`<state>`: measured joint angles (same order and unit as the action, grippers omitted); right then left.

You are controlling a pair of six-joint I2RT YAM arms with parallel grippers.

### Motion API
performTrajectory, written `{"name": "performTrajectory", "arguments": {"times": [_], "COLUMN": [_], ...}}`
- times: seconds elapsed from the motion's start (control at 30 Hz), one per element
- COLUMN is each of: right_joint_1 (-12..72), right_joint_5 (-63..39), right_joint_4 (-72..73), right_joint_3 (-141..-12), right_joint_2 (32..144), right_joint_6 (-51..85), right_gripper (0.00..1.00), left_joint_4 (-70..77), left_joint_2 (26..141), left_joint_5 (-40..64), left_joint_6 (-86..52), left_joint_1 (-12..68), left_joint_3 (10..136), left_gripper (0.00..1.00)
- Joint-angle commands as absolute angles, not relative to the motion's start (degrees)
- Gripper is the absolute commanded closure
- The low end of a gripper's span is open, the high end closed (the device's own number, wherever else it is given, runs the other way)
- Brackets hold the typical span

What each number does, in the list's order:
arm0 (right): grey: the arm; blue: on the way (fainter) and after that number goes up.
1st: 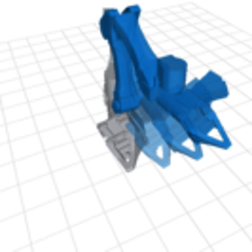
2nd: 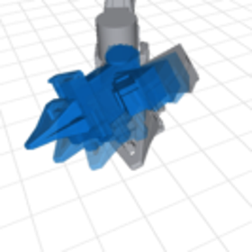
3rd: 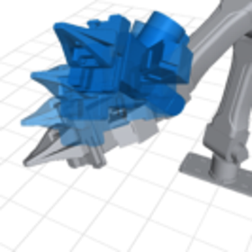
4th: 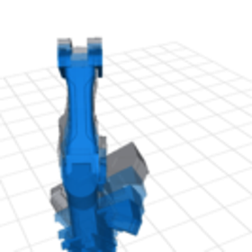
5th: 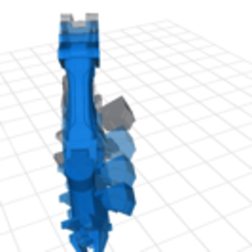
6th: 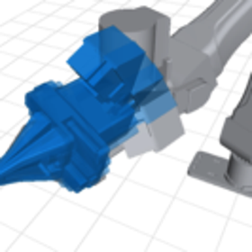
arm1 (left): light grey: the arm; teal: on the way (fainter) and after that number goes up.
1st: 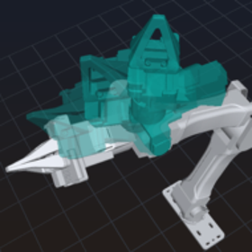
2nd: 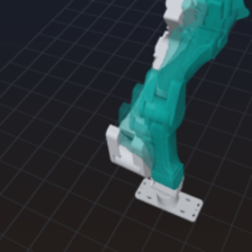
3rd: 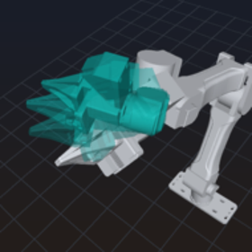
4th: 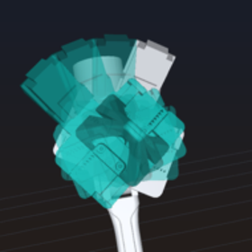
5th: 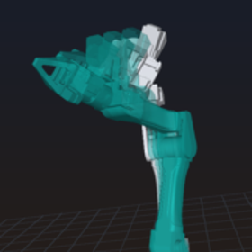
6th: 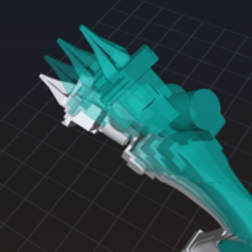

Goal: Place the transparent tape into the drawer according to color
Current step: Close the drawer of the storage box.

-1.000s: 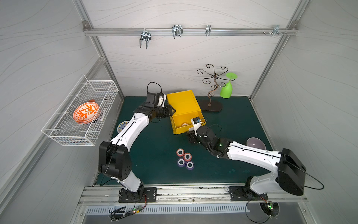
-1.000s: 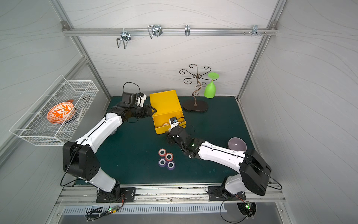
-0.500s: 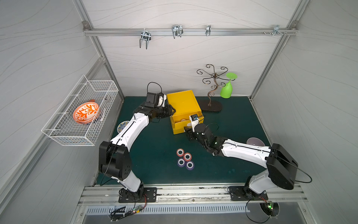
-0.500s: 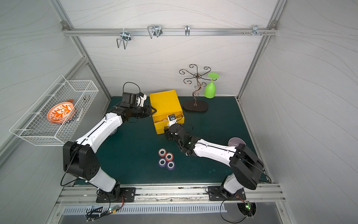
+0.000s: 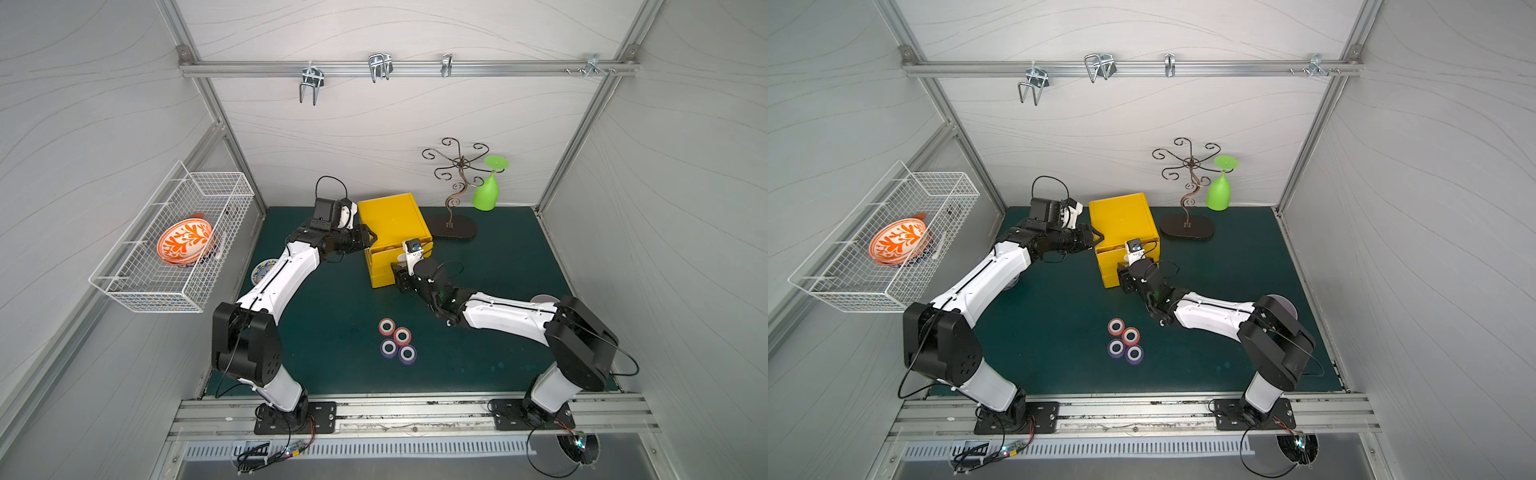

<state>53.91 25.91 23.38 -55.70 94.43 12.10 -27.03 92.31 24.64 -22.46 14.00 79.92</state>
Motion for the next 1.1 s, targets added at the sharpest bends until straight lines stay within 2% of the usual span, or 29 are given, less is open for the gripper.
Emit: {"name": "performTrajectory", "arguments": {"times": [0.0,0.5,0.67,0.9,1.07], "right_joint_1": [53.4,53.3,53.3,52.8,52.1], "right_joint_5": [26.1,27.2,26.7,26.5,26.6], "right_joint_4": [27.6,29.7,31.2,35.0,39.5], "right_joint_3": [-57.8,-57.9,-52.6,-46.3,-45.5], "right_joint_2": [96.2,97.6,95.1,93.6,96.7], "right_joint_6": [11.1,10.4,11.2,12.3,11.4], "right_gripper": [0.35,0.34,0.31,0.19,0.18], "left_joint_4": [-28.5,-28.1,-28.1,-28.1,-28.1], "left_joint_2": [93.7,93.9,93.9,93.8,93.8], "left_joint_5": [25.2,26.6,26.7,26.9,27.1], "left_joint_6": [-20.7,-20.8,-20.9,-20.8,-20.9], "left_joint_1": [14.2,14.2,14.2,14.2,14.1], "left_joint_3": [80.2,79.5,79.5,79.3,79.2], "left_gripper": [0.51,0.52,0.51,0.51,0.5]}}
